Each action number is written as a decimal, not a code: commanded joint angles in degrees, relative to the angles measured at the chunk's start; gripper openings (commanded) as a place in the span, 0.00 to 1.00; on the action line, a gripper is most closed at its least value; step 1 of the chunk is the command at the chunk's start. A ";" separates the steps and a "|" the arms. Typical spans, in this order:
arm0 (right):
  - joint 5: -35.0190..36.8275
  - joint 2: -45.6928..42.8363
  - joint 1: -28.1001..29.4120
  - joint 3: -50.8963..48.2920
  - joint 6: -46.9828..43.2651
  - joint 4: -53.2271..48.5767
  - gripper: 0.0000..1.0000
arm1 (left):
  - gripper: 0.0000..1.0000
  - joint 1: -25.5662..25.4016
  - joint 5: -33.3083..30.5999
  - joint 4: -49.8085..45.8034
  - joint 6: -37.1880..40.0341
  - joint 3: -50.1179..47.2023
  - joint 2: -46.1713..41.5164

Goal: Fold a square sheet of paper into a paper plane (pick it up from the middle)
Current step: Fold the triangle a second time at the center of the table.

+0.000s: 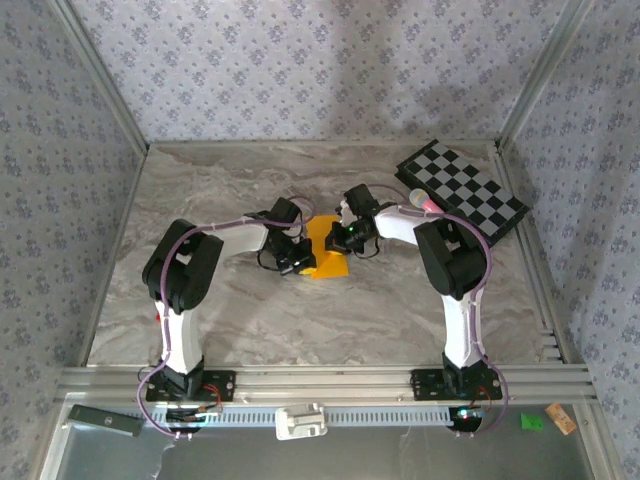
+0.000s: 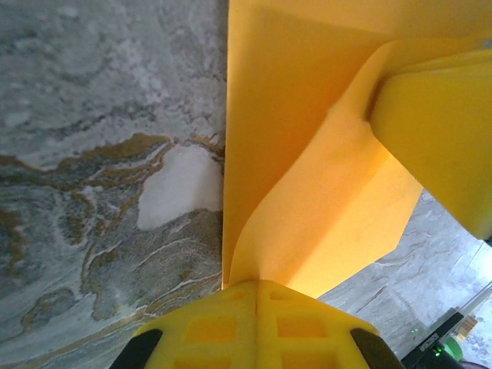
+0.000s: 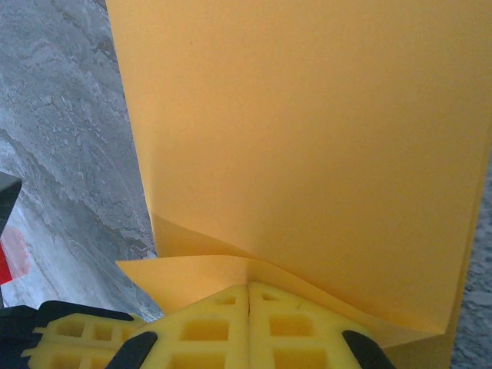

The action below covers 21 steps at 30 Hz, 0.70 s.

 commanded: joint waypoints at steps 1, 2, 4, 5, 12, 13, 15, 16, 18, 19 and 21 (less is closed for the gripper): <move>7.12 5.23 -0.41 -2.25 -1.39 -8.09 0.03 | 0.00 -0.65 -3.44 -6.93 2.86 -2.64 -1.25; 7.10 5.19 -0.36 -2.21 -1.44 -8.11 0.03 | 0.00 -0.57 -3.96 -7.50 3.23 -2.89 -1.56; 7.19 5.19 -0.37 -2.30 -1.36 -8.08 0.03 | 0.00 -0.59 -4.56 -8.14 3.79 -2.89 -2.28; 7.29 5.10 -0.36 -2.31 -1.37 -8.09 0.03 | 0.00 -0.58 -4.48 -8.21 3.90 -2.61 -2.90; 7.50 5.09 -0.53 -2.73 -1.35 -8.10 0.03 | 0.00 -0.58 -2.65 -1.06 1.90 1.40 -7.57; 7.45 5.10 -0.56 -2.78 -1.31 -8.06 0.03 | 0.00 -0.64 -2.52 0.15 1.42 1.50 -7.68; 7.46 5.10 -0.60 -2.74 -1.35 -8.03 0.03 | 0.00 -0.64 -1.75 2.94 0.28 1.73 -6.94; 7.41 5.18 -0.54 -2.69 -1.35 -8.03 0.03 | 0.00 -0.73 -1.44 3.41 -0.03 2.17 -6.03; 7.41 5.10 -0.69 -2.66 -1.35 -8.10 0.03 | 0.00 -0.86 -1.05 3.29 -0.33 3.23 -4.35; 7.40 5.01 -0.67 -2.74 -1.28 -8.04 0.03 | 0.00 -0.99 -1.06 3.39 -0.33 3.47 -3.84; 7.36 5.01 -0.68 -2.72 -1.26 -8.12 0.03 | 0.00 -1.08 -1.83 2.42 -0.01 4.02 -3.24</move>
